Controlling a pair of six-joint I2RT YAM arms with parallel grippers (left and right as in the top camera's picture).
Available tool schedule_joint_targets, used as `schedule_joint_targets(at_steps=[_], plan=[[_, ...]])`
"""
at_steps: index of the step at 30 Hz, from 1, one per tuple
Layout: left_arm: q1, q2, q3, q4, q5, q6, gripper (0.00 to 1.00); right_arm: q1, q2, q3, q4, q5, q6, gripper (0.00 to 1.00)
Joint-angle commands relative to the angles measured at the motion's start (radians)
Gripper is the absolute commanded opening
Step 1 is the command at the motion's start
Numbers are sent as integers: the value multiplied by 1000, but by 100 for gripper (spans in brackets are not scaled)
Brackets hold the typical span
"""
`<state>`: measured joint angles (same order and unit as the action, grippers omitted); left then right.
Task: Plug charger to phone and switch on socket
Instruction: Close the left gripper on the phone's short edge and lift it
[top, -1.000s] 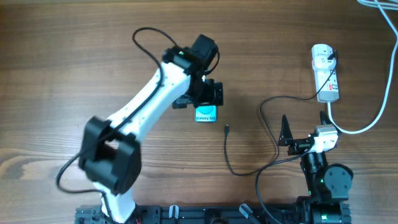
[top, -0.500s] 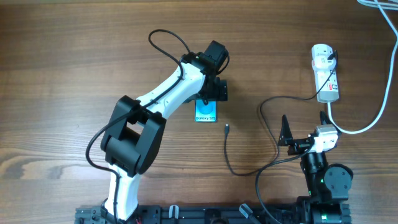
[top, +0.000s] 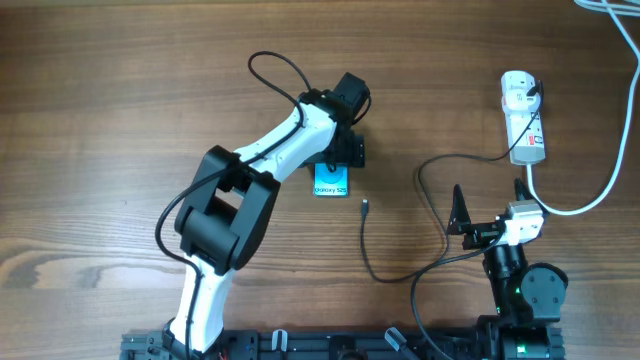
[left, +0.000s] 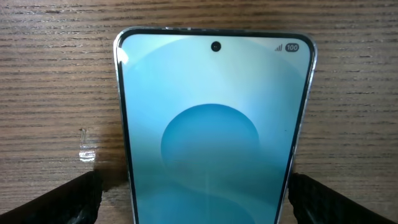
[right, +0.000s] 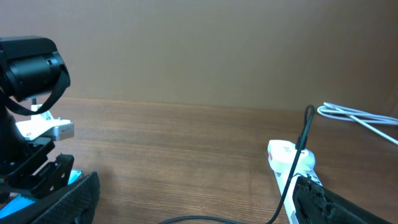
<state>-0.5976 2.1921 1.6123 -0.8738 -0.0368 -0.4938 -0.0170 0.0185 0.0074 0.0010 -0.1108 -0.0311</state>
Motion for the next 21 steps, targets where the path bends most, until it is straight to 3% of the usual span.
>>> schedule_joint_targets(at_steps=[1,16,18,21], plan=[[-16,58,8,3,1,11,100,-3,-5,-2,4,6,6,100],[-18,75,8,3,-2,12,100,-3,-5,-2,4,6,5,100],[-18,75,8,2,-2,12,92,-3,-5,-2,4,6,5,100],[-18,75,8,-6,-2,11,89,-3,-5,-2,4,6,6,100]])
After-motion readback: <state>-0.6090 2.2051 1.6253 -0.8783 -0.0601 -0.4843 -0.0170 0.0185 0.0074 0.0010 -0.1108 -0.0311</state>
